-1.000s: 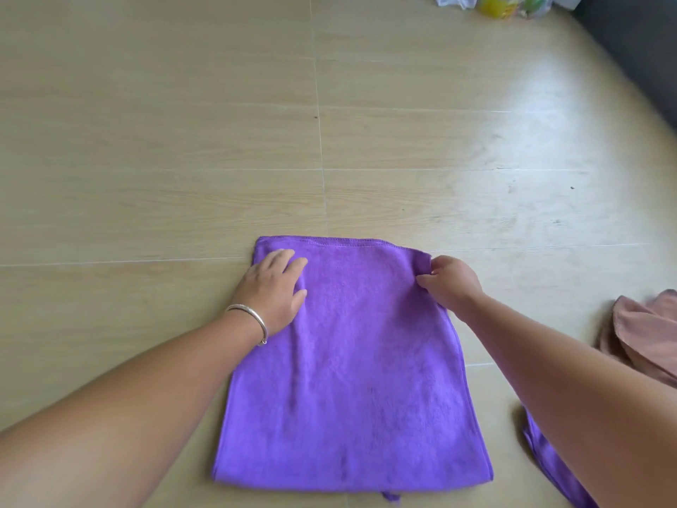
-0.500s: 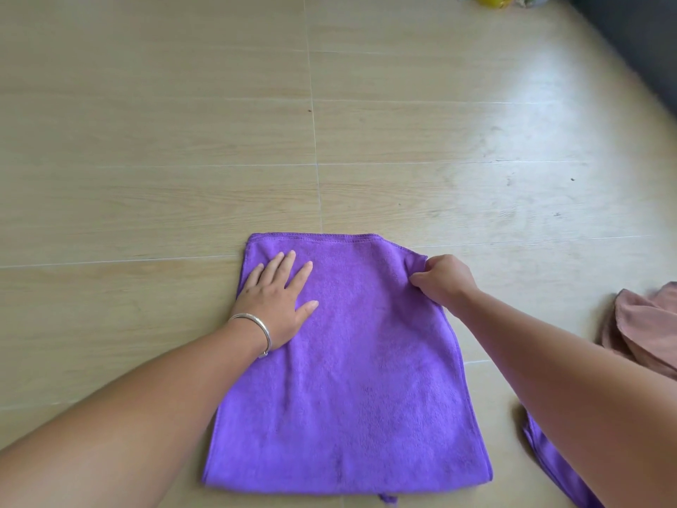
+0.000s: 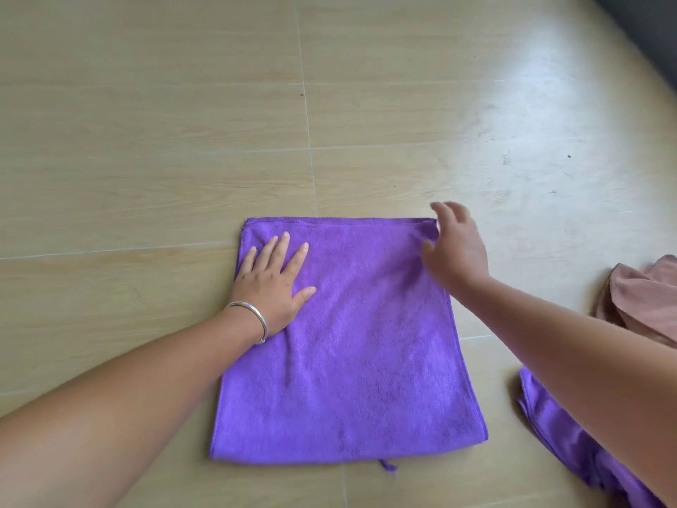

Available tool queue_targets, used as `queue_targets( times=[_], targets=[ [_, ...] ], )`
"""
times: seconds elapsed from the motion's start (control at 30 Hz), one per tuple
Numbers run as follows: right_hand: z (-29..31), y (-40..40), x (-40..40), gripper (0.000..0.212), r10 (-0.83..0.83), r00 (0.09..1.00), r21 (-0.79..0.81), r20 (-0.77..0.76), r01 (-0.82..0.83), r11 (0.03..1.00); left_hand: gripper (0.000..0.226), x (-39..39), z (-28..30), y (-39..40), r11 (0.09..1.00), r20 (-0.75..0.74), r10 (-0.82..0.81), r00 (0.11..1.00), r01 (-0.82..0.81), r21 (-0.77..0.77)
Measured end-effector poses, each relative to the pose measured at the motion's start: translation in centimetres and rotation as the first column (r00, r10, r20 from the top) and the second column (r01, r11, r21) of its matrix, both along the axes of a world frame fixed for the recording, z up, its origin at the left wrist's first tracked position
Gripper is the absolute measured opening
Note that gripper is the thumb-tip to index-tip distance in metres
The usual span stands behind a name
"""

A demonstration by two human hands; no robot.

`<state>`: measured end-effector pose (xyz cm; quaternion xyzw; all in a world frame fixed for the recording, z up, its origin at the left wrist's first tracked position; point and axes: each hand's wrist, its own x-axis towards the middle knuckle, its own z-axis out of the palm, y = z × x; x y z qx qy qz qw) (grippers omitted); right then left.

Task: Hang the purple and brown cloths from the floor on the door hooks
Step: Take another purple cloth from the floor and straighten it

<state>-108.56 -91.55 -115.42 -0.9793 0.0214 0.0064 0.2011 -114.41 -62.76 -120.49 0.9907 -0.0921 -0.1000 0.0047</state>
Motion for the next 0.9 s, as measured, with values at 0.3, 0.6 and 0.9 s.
queue_targets(
  times=[0.3,0.6,0.9],
  targets=[
    [-5.1,1.4,-11.4,0.077,0.528,0.81,-0.334,-0.256,-0.587,0.738,0.084,-8.4,-1.6,-0.8,0.997,-0.047,-0.076,0.996,0.076,0.009],
    [-3.5,3.8,-2.9,0.075,0.427,0.881,-0.412,-0.201,-0.472,0.779,0.078,0.7,0.6,0.2,1.0,-0.051,0.023,0.998,-0.022,0.02],
    [-6.3,-2.8,-11.2,0.068,0.772,0.632,-0.215,-0.065,-0.764,0.608,0.072,-9.0,-0.5,4.2,0.95,0.009,-0.308,0.951,0.308,-0.047]
  ],
)
